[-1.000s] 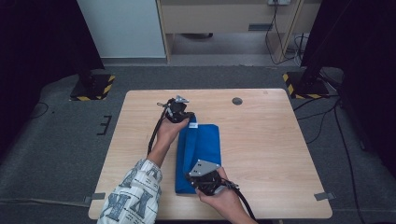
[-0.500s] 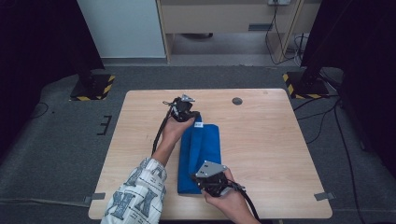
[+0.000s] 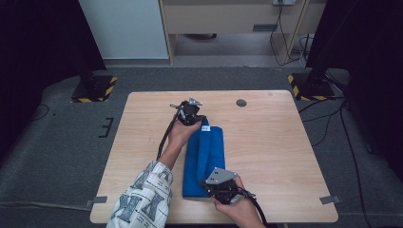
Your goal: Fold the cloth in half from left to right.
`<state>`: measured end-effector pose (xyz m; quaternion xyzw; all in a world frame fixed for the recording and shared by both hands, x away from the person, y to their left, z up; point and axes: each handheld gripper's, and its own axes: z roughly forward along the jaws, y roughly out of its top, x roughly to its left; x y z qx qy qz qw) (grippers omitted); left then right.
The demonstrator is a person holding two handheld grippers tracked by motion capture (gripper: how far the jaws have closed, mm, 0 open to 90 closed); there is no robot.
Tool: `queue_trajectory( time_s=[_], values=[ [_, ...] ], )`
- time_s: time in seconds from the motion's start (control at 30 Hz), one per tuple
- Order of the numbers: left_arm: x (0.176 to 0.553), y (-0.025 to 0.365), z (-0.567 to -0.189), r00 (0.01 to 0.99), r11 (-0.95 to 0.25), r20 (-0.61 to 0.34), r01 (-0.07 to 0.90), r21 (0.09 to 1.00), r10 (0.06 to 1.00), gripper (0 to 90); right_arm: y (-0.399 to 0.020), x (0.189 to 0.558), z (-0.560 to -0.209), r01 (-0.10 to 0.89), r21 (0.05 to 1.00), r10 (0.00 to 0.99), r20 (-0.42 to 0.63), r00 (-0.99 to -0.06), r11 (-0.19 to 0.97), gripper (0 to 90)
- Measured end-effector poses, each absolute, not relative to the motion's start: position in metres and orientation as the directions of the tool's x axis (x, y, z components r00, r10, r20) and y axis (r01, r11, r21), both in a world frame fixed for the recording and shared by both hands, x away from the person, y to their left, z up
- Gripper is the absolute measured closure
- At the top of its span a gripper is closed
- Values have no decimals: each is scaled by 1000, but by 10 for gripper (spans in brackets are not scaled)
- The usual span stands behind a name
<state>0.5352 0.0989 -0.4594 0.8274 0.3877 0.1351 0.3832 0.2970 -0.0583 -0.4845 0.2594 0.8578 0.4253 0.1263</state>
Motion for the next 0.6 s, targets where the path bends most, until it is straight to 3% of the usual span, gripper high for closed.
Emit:
queue_trajectory(
  time_s=[0.6],
  values=[
    [534,87,-467,676,-428,-68,537,727,734,888,-68,295,-488,351,790,563,9,-826,502,871]
  ],
)
